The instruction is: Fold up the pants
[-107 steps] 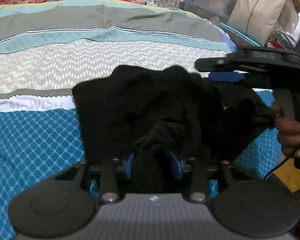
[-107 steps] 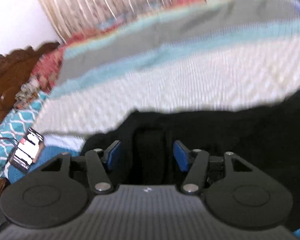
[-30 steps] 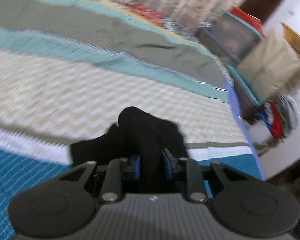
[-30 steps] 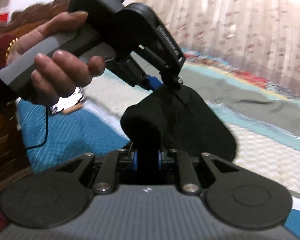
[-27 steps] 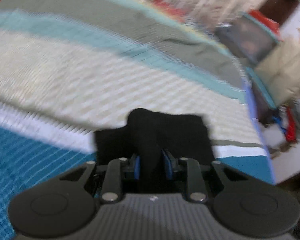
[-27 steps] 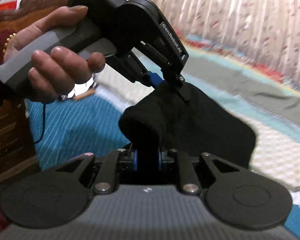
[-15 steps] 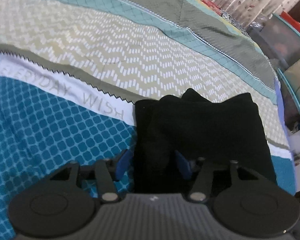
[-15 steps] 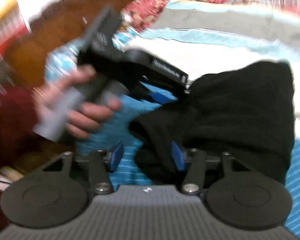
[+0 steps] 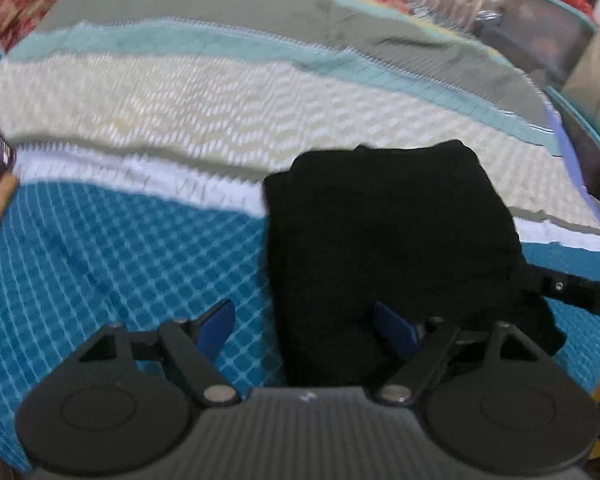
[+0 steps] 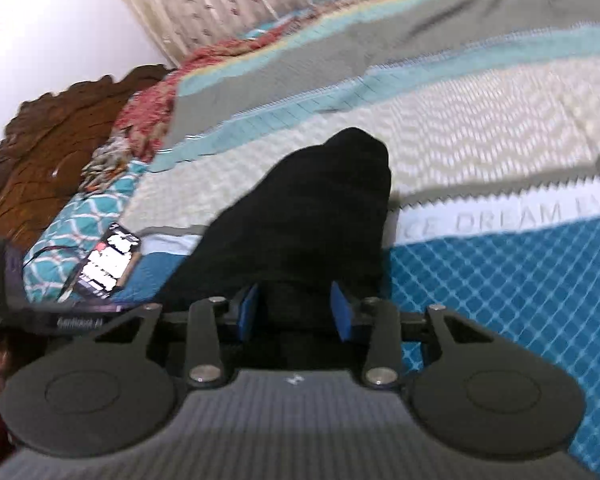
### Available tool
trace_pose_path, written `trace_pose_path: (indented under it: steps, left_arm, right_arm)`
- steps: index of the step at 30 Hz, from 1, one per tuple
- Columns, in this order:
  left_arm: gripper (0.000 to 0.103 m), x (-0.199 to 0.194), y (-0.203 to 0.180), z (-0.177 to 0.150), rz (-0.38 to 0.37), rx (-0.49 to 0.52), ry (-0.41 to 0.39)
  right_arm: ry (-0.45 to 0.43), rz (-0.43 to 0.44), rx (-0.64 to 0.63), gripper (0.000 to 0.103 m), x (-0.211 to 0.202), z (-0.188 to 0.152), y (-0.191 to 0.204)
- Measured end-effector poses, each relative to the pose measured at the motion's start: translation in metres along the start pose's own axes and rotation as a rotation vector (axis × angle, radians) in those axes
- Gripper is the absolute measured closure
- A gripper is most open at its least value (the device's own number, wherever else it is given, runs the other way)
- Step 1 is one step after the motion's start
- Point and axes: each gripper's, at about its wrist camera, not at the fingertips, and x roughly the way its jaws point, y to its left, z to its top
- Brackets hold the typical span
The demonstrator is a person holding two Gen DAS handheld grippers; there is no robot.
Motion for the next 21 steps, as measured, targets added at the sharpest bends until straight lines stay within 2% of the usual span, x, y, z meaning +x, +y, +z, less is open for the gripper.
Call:
trace_pose_path:
  steps: [2, 3, 7, 8, 9, 11, 16, 18, 21]
  left_arm:
    - [0.017, 0.011, 0.008, -0.005, -0.014, -0.041, 0.022]
    - [0.014, 0.015, 0.011, -0.006, -0.021, -0.067, 0.028]
    - [0.011, 0.006, 0.018, -0.003, -0.067, -0.099, 0.019]
    - [0.006, 0.002, 0.022, -0.001, -0.090, -0.112, 0.012]
    - [0.000, 0.000, 0.025, 0.000, -0.113, -0.128, 0.006]
    - [0.000, -0.002, 0.033, 0.005, -0.167, -0.172, -0.003]
    - [0.000, 0.018, 0.051, 0.017, -0.279, -0.297, 0.047]
    - [0.000, 0.031, 0.054, 0.019, -0.315, -0.329, 0.070]
    - [0.000, 0.051, 0.056, 0.019, -0.378, -0.358, 0.092]
  right_arm:
    - [0.019, -0.062, -0.038, 0.060, 0.007, -0.004, 0.003]
    - [0.019, -0.063, -0.036, 0.060, 0.006, -0.004, 0.002]
    - [0.000, -0.004, -0.011, 0.054, -0.010, -0.001, -0.003]
    - [-0.014, 0.024, 0.003, 0.043, -0.016, -0.001, -0.006]
    - [-0.028, 0.042, 0.023, 0.024, -0.021, -0.001, -0.011]
    - [-0.062, 0.068, 0.076, 0.010, -0.027, 0.001, -0.023]
    - [0.004, 0.149, 0.270, 0.009, -0.006, 0.006, -0.056]
    - [0.043, 0.197, 0.313, 0.009, 0.007, 0.007, -0.062]
    - [0.104, 0.226, 0.344, 0.009, 0.030, 0.012, -0.065]
